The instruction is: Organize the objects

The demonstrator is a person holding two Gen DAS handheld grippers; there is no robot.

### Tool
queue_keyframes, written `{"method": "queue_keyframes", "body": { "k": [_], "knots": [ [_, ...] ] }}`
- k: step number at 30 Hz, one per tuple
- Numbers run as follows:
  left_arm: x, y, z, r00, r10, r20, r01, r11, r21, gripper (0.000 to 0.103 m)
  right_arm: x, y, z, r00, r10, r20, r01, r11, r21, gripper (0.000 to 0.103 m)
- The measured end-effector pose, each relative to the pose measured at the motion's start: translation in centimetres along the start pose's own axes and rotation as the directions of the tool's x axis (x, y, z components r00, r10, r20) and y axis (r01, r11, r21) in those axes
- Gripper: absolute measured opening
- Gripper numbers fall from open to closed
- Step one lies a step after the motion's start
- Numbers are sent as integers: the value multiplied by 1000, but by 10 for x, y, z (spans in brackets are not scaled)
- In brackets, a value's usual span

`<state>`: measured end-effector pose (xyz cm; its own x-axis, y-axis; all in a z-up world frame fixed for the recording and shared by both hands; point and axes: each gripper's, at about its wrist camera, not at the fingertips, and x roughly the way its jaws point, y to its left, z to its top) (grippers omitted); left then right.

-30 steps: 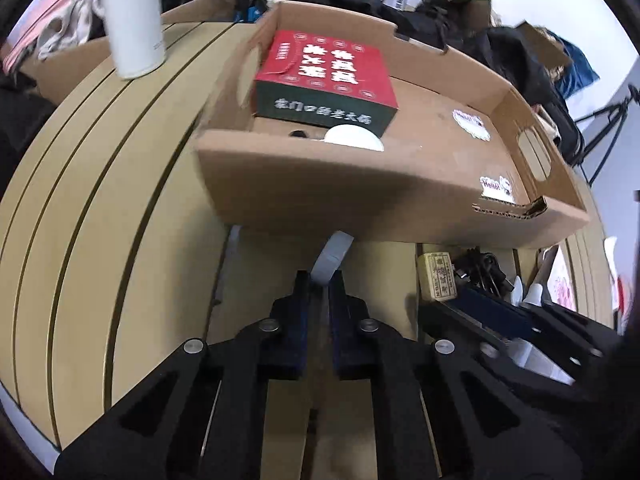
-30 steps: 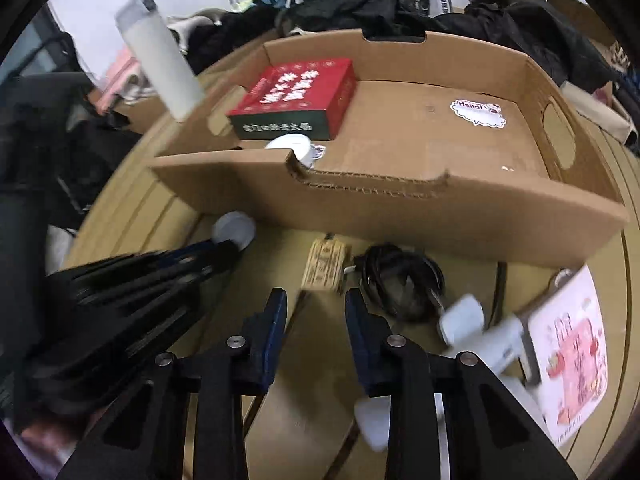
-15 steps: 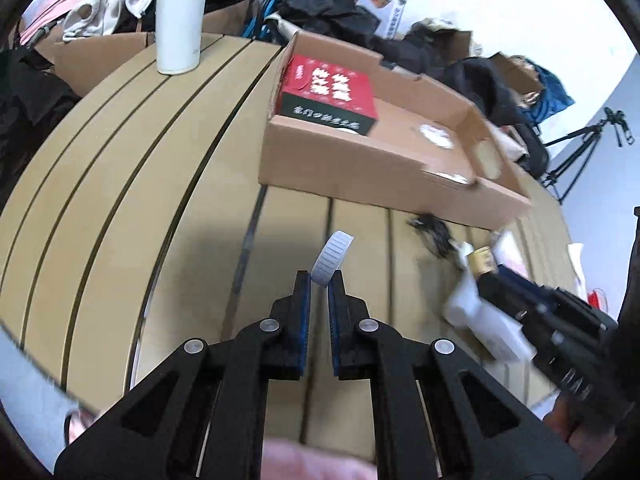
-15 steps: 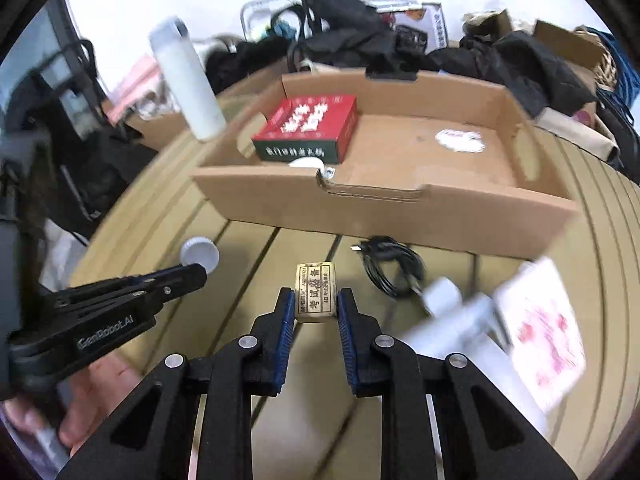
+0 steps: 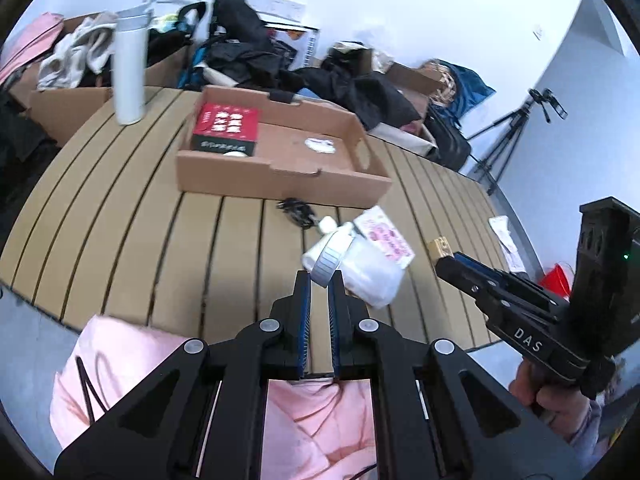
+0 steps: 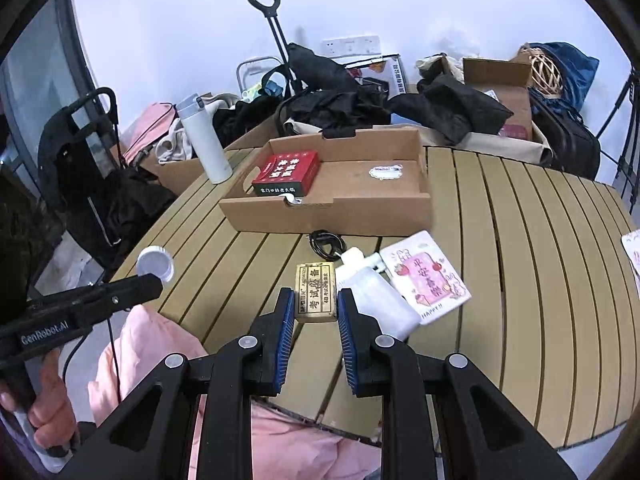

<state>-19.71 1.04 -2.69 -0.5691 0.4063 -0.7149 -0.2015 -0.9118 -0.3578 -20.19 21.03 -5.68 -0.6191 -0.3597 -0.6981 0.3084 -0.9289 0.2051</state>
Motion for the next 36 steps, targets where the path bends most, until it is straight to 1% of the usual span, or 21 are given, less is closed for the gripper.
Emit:
{"method": "queue_keyframes", "body": {
  "k": [3,7,8,10,12,14,16,17,19,21,23,24,25,27,28,29,31,32,34,35,36],
  "knots": [
    [8,-5,37,1000,-16,-8,16,999,38,5,-6,-11,20,999,18,30,-18,1000,3,24],
    [40,0,116,997,-61,-46,63,997,38,5,13,-29,86,996,68,50,-67,998,-14,24],
    [61,4,141,996,-51,-79,54,998,32,5,23,-36,104,995,92,41,-93,996,0,24],
    [94,8,170,991,-39,-126,43,999,24,5,53,-50,141,991,131,15,-132,990,45,24],
    [141,13,198,982,-11,-188,17,999,29,5,92,-62,169,991,130,-32,-127,989,81,24],
    [195,28,217,968,52,-244,-46,999,28,5,138,-68,190,995,43,-91,-37,997,67,24],
    [232,40,224,960,120,-253,-110,993,51,5,190,-73,201,984,-83,-155,89,996,27,24],
    [258,49,227,956,122,-267,-110,992,59,5,217,-76,205,973,-129,-190,135,991,18,24],
    [284,58,227,949,95,-302,-82,995,58,5,255,-86,208,958,-163,-237,172,985,19,24],
    [302,62,228,947,116,-299,-93,992,90,6,287,-91,207,937,-226,-265,231,973,-11,24],
    [306,64,226,949,127,-289,-94,988,125,11,311,-95,205,907,-310,-286,304,950,-66,27],
    [305,66,226,952,118,-283,-82,988,133,23,319,-97,204,893,-333,-301,323,943,-84,31],
    [303,67,226,955,108,-275,-73,988,135,37,320,-97,205,899,-331,-289,317,944,-94,31],
    [287,68,226,968,94,-231,-63,989,137,47,308,-93,207,929,-272,-249,259,962,-83,47],
    [279,69,226,972,91,-215,-63,989,134,49,302,-91,210,937,-261,-234,248,965,-82,66],
    [268,70,226,974,92,-208,-66,990,125,50,297,-90,213,943,-251,-217,240,968,-77,75],
    [253,71,227,974,93,-205,-70,991,114,56,279,-92,221,959,-210,-191,206,978,-40,75],
    [236,70,228,974,117,-194,-93,988,125,58,269,-94,225,963,-195,-186,195,981,-20,75],
    [213,67,230,963,195,-184,-167,973,159,82,241,-95,232,972,-161,-170,166,986,17,75],
    [194,63,228,936,308,-171,-273,941,198,85,227,-95,235,974,-155,-167,161,987,22,75],
    [180,59,225,919,369,-139,-333,915,227,85,212,-94,237,974,-159,-165,164,986,16,75]
  ]
}}
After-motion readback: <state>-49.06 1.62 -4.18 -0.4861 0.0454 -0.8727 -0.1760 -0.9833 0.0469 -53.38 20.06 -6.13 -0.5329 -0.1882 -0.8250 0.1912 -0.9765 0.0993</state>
